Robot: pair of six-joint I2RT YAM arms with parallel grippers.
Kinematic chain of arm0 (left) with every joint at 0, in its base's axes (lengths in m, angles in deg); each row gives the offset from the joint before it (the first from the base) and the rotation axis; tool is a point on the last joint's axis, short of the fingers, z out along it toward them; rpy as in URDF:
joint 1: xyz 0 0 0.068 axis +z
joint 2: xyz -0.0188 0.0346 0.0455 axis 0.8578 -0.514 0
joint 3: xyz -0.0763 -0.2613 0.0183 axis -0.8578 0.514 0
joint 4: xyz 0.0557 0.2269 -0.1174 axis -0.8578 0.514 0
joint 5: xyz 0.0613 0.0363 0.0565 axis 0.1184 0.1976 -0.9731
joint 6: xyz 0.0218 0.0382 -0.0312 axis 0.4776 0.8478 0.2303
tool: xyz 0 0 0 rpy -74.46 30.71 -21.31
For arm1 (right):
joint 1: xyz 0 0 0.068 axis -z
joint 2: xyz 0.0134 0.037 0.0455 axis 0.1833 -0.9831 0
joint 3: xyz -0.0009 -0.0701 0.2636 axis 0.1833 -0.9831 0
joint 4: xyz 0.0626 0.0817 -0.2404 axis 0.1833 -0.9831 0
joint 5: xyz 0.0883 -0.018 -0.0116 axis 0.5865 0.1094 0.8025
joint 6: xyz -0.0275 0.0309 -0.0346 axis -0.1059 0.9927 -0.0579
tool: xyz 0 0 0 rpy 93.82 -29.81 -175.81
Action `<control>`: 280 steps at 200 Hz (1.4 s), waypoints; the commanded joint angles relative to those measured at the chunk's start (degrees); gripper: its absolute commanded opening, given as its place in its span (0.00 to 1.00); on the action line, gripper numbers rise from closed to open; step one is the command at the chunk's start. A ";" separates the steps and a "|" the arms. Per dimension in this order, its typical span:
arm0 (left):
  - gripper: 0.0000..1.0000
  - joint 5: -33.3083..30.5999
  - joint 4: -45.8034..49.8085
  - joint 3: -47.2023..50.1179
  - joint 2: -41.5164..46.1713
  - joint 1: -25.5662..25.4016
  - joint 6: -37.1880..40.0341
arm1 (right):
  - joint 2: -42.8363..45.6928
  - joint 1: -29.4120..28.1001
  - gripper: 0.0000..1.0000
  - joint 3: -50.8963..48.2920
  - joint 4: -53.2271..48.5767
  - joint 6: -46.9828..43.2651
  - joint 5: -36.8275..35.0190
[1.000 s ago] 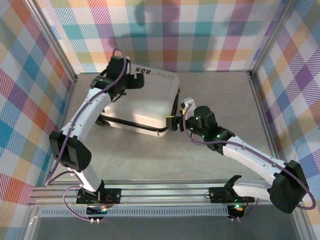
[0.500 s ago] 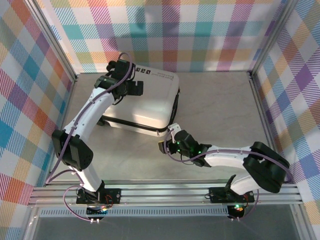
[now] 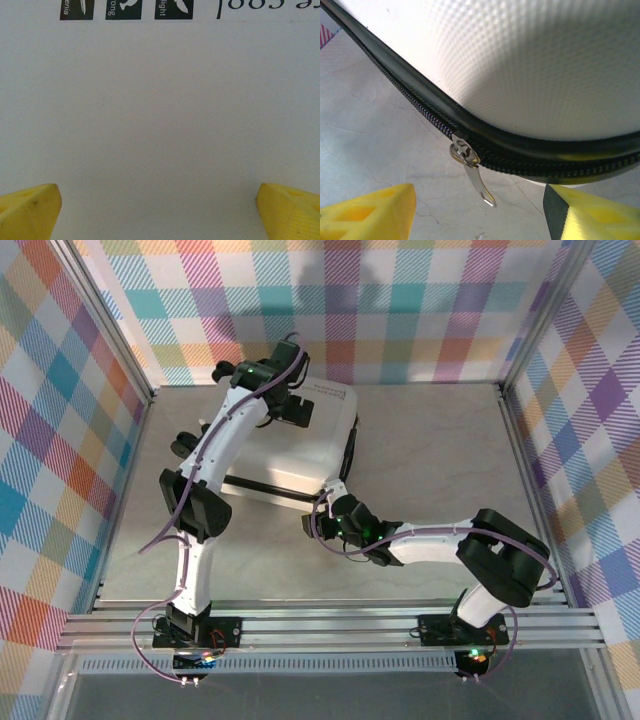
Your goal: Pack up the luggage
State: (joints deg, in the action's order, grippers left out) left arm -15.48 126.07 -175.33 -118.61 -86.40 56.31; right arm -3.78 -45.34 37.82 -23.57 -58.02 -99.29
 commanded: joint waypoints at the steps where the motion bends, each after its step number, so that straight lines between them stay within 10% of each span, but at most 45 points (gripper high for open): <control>1: 1.00 1.67 7.39 -1.07 -1.35 0.12 1.41 | -0.41 -0.33 0.68 2.65 0.85 0.76 1.48; 202: 0.97 1.56 7.27 2.22 -2.53 -1.93 2.05 | -3.83 -0.55 0.54 3.96 4.20 6.05 -0.89; 280: 0.97 1.16 5.67 4.58 -1.31 -2.81 1.76 | -5.38 -1.06 0.21 3.82 8.37 10.54 -3.12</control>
State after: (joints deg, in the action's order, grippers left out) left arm -17.38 125.15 -173.67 -118.61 -87.17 56.34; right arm -8.41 -46.71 40.42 -19.78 -49.15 -100.57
